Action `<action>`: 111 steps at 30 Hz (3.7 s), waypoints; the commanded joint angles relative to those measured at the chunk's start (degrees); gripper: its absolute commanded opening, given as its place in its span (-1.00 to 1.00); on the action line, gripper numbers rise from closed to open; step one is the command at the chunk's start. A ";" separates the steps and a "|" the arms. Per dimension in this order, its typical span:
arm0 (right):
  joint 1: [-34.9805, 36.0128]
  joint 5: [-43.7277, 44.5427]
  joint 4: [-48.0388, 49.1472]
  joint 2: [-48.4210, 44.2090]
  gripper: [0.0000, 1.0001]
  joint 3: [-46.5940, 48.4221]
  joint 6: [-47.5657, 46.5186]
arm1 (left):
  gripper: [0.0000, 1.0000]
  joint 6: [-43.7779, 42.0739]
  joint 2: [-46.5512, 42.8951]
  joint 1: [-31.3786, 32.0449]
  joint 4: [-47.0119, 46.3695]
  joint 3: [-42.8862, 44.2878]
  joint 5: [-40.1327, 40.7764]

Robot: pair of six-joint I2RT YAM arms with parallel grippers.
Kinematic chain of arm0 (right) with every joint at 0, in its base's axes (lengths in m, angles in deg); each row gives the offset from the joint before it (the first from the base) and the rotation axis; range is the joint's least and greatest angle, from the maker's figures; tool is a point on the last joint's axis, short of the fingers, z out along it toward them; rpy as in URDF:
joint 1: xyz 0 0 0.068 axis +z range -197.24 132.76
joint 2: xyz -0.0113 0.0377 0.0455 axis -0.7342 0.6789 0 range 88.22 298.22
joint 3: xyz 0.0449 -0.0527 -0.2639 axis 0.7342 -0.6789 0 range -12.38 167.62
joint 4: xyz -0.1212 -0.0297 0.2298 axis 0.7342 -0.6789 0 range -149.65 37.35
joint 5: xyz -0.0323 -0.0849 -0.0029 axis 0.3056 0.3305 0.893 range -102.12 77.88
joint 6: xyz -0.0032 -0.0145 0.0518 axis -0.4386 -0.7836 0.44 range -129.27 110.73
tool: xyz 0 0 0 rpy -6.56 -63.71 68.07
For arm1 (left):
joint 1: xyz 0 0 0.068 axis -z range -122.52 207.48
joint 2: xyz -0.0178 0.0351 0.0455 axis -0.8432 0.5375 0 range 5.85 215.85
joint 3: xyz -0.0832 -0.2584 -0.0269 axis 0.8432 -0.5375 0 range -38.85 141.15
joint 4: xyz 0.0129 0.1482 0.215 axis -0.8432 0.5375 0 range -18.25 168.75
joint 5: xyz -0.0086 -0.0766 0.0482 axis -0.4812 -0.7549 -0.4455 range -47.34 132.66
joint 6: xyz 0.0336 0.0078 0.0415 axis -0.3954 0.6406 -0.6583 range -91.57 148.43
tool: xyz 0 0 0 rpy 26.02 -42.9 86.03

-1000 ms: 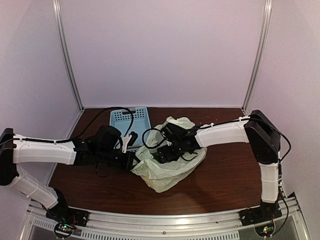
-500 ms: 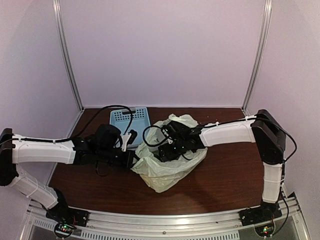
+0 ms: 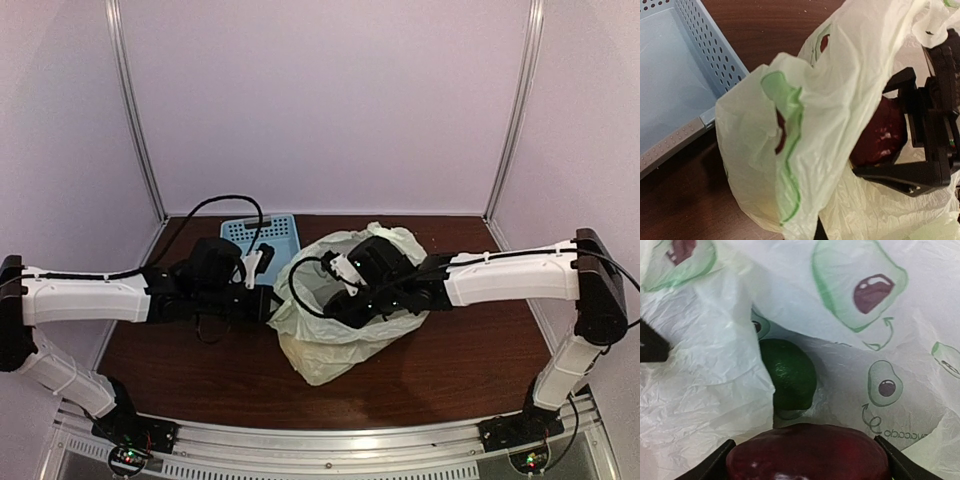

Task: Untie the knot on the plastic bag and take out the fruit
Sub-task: Pick up the fake fruit from the takeout bag, then place the fake fruit in the bin.

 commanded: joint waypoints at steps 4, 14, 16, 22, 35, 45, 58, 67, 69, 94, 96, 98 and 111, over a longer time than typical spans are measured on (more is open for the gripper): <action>4.19 -1.11 1.03 -5.01 0.26 -1.11 -3.78 | -1.00 0.25 1.09 0.27 -3.01 1.48 0.06; 5.23 6.79 5.30 -6.16 0.26 4.30 1.13 | -1.00 -3.46 -0.99 0.36 -4.24 -0.27 -2.46; 5.24 7.45 6.78 -6.31 0.26 5.13 1.51 | -1.00 -3.84 -1.60 0.36 -4.25 -0.60 -2.70; 5.23 1.96 10.40 -8.15 0.27 9.14 0.84 | -0.84 -4.30 -2.23 0.36 -4.25 -0.32 -2.03; 5.23 1.17 9.22 -5.02 0.26 20.45 0.15 | 0.94 -13.00 -14.27 -5.13 15.06 8.08 1.59; 5.23 8.32 -7.09 14.40 0.26 45.32 -0.72 | 0.95 -27.04 -11.05 -27.10 28.86 19.53 -9.89; 1.27 5.14 -13.64 33.91 0.28 62.99 -0.38 | 0.95 -29.88 -16.49 -35.85 19.68 11.02 8.72; -2.50 1.95 -13.19 40.64 0.28 65.07 1.05 | 0.95 -29.36 -13.07 -35.85 21.26 11.15 8.23; -2.92 1.61 -13.44 41.32 0.29 65.16 1.09 | 0.95 -29.42 -13.30 -35.85 21.33 11.04 8.90; -3.05 -2.20 -12.59 39.67 0.97 65.25 1.12 | 0.95 -29.84 -15.56 -35.85 19.70 9.87 3.79; -2.74 -2.70 -12.36 38.41 0.96 65.20 0.82 | 0.95 -29.98 -16.17 -35.85 19.36 9.63 3.39; -2.32 -3.19 -12.11 36.71 0.96 65.23 0.28 | 0.95 -30.05 -16.85 -35.85 18.73 9.28 2.85; 2.65 0.44 -11.38 17.67 0.90 52.22 -3.75 | 0.95 -29.55 -16.28 -34.99 11.91 8.62 -12.78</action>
